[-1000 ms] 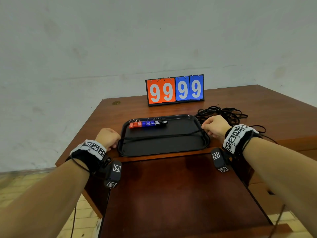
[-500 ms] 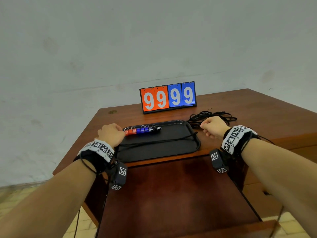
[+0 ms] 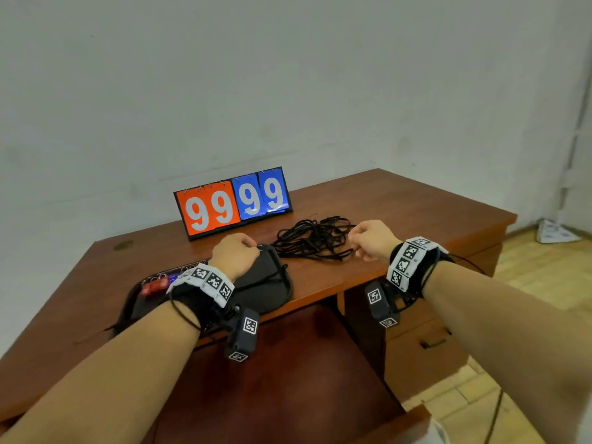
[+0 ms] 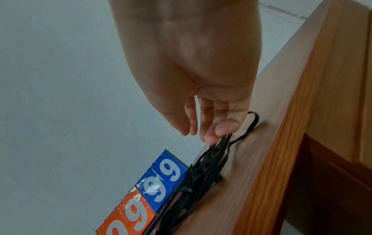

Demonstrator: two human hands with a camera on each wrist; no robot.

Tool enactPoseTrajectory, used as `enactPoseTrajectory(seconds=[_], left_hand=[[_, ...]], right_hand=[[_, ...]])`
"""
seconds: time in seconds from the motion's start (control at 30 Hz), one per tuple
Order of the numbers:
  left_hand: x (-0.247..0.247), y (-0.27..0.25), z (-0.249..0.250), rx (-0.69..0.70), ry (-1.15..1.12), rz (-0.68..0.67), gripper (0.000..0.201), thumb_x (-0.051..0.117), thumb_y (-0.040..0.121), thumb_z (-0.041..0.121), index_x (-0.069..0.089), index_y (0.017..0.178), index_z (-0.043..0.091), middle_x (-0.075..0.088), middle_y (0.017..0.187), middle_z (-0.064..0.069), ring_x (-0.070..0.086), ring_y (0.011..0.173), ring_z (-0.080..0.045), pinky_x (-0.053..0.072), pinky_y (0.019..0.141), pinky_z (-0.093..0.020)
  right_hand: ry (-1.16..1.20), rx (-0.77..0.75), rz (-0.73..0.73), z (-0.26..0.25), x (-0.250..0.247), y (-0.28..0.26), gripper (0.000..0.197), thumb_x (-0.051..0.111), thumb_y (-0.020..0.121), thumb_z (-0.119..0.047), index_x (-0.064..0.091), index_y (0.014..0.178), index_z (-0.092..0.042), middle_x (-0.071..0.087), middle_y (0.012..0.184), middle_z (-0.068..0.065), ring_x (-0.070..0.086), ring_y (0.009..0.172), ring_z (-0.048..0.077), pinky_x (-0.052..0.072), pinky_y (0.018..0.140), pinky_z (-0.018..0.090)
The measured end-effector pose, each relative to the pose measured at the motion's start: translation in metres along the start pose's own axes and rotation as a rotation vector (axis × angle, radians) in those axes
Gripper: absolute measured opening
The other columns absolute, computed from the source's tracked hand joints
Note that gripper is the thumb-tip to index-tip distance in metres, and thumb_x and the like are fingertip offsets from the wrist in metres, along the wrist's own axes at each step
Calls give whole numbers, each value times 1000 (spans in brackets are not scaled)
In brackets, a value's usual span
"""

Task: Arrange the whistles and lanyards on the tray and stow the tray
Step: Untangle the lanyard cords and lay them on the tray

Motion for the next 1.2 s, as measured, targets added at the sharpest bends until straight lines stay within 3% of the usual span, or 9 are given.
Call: enactPoseTrajectory(seconds=[0.2, 0.37, 0.47, 0.53, 0.6, 0.8, 0.9, 1.0, 1.2], left_hand=[[59, 14, 46, 84, -22, -47, 13, 65, 86, 22, 70, 98, 24, 67, 95, 5, 64, 96, -19, 53, 92, -37], [93, 24, 63, 107, -16, -100, 12, 63, 89, 21, 68, 99, 26, 63, 89, 10, 63, 92, -17, 54, 87, -37], [103, 27, 65, 108, 3, -113, 13, 62, 89, 23, 68, 100, 27, 60, 90, 13, 61, 94, -16, 54, 88, -36], [105, 30, 65, 108, 7, -108, 13, 62, 89, 22, 68, 99, 28, 61, 91, 13, 62, 94, -16, 54, 88, -38], [105, 32, 63, 108, 15, -113, 15, 61, 89, 22, 67, 100, 29, 61, 95, 12, 62, 93, -14, 54, 88, -38], [102, 36, 59, 118, 16, -127, 18, 60, 90, 20, 68, 105, 26, 62, 105, 6, 61, 93, -14, 50, 79, -29], [103, 37, 61, 119, -23, -131, 18, 61, 90, 18, 69, 106, 22, 63, 104, 4, 60, 90, -12, 45, 70, -22], [102, 37, 64, 111, -84, -124, 19, 62, 89, 16, 68, 107, 21, 65, 103, 2, 63, 94, -15, 47, 75, -24], [100, 37, 76, 116, -208, -97, 21, 62, 89, 12, 68, 108, 19, 65, 100, 2, 63, 85, -11, 47, 68, -23]], right_hand=[[-137, -17, 5, 19, -24, 11, 22, 56, 94, -11, 64, 114, -16, 65, 102, 5, 66, 78, 20, 53, 56, 28], [-354, -117, -206, 17, -10, 23, 58, 58, 93, -9, 41, 148, -15, 62, 108, 6, 56, 76, 19, 44, 54, 19], [-561, -210, -293, 5, 3, 29, 60, 60, 94, -11, 39, 150, -14, 46, 148, 8, 56, 113, 23, 42, 75, 17], [-668, -227, -354, 2, 12, 34, 60, 61, 94, -13, 40, 150, -16, 41, 153, 6, 47, 132, 25, 43, 98, 26], [-722, -207, -399, 4, 18, 42, 61, 62, 93, -13, 40, 150, -16, 42, 153, 7, 45, 135, 25, 43, 106, 34], [-730, -193, -404, 5, 19, 51, 43, 68, 91, -11, 60, 133, -11, 58, 135, 8, 57, 121, 26, 51, 93, 31], [-619, -165, -382, 7, 12, 53, 22, 68, 91, -12, 70, 113, -11, 68, 97, 8, 64, 82, 19, 51, 62, 23], [-346, -105, -326, 2, -1, 54, 9, 65, 92, -8, 69, 100, -8, 59, 66, 6, 51, 51, 15, 43, 45, 22], [74, -28, -251, -20, -21, 47, 13, 60, 96, -11, 70, 100, -3, 63, 77, 6, 55, 56, 13, 39, 43, 21]])
Point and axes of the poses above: each hand's wrist, its own y-axis towards the middle knuckle, its own x-axis out of the palm, z = x × y, the point moved 4 cm from there along y, towards the middle knuckle
